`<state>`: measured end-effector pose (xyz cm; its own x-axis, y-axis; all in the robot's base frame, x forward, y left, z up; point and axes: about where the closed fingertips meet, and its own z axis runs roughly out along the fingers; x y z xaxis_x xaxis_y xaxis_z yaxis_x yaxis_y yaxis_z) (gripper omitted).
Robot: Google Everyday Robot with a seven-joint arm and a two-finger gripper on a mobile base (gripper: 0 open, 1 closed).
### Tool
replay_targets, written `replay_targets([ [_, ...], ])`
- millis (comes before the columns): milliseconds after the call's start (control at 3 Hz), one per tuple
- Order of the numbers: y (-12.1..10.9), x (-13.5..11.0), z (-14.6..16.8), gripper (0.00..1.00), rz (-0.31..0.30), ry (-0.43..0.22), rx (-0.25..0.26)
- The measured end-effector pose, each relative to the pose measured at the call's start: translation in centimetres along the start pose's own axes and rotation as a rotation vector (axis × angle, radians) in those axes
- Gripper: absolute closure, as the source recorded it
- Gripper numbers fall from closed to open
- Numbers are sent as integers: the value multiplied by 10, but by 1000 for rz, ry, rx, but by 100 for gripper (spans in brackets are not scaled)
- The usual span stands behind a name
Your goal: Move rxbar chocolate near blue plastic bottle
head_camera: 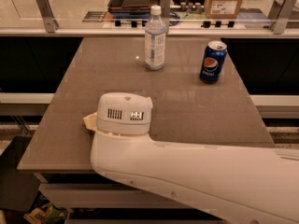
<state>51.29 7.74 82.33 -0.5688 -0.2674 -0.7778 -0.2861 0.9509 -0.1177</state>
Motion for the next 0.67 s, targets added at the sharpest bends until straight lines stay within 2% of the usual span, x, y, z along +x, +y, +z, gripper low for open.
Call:
replay_targets([
  [333,-2,-4,10,16,-17,-3,31],
  [667,-10,-9,11,39,-20,-5,65],
])
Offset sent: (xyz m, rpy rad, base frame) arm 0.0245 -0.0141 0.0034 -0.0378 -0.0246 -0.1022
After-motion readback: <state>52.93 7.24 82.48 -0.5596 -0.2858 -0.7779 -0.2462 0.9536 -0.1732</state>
